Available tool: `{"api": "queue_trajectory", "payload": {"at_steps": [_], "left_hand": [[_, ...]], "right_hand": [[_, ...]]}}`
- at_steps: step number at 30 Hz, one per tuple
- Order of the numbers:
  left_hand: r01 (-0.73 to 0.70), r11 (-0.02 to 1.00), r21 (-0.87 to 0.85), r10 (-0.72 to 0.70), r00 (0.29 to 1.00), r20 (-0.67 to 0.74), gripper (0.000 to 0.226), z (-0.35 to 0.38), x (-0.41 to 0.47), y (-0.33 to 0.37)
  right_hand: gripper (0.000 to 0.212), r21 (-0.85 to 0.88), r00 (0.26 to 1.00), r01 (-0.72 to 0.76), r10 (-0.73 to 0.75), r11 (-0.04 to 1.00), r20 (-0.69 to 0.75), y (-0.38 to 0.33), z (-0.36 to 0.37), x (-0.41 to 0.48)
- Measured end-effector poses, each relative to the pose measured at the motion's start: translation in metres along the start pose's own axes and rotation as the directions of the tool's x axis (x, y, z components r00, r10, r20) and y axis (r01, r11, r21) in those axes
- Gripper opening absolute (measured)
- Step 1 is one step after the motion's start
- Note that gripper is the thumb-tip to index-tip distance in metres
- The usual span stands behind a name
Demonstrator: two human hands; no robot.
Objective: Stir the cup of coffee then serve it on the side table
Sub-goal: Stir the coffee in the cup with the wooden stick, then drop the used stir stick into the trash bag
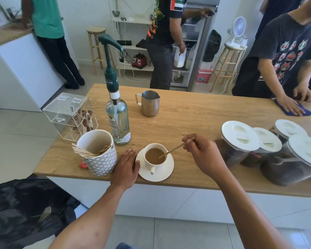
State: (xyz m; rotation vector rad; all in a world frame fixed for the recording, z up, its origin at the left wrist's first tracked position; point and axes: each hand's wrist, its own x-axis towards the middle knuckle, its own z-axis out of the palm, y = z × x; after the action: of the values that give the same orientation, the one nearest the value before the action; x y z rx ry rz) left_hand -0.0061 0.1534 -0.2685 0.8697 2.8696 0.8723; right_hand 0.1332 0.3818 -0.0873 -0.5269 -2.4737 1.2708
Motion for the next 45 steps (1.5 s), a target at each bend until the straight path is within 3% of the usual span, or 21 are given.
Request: {"api": "queue_trajectory", "payload": {"at_steps": [17, 21, 26, 34, 39, 45], "left_hand": [[0.064, 0.998, 0.009, -0.064, 0.997, 0.032, 0.072, -0.001, -0.021, 0.01], [0.124, 0.991, -0.043, -0.122, 0.991, 0.06, 0.049, -0.012, -0.018, 0.023], [0.159, 0.986, -0.045, -0.156, 0.986, 0.063, 0.037, -0.025, -0.032, 0.039], [0.153, 0.987, 0.038, -0.156, 0.986, 0.059, 0.041, -0.063, -0.075, 0.007], [0.277, 0.955, 0.106, -0.286, 0.954, 0.089, 0.04, -0.087, -0.098, -0.023], [0.455, 0.885, 0.099, -0.457, 0.889, -0.006, 0.044, -0.13, -0.137, -0.066]], "right_hand": [[0.019, -0.066, 0.998, 0.064, -0.062, 0.996, 0.025, -0.015, -0.004, -0.002], [0.019, -0.085, 0.994, 0.11, -0.108, 0.99, 0.03, -0.027, 0.001, 0.002], [0.024, -0.102, 0.982, 0.181, -0.174, 0.978, 0.073, -0.04, 0.018, 0.0], [0.026, -0.064, 0.931, 0.355, -0.347, 0.932, 0.116, -0.063, 0.058, -0.008], [0.025, -0.019, 0.879, 0.452, -0.441, 0.892, 0.182, -0.079, 0.094, -0.014], [0.032, 0.038, 0.805, 0.513, -0.496, 0.857, 0.326, -0.1, 0.154, -0.033]]}}
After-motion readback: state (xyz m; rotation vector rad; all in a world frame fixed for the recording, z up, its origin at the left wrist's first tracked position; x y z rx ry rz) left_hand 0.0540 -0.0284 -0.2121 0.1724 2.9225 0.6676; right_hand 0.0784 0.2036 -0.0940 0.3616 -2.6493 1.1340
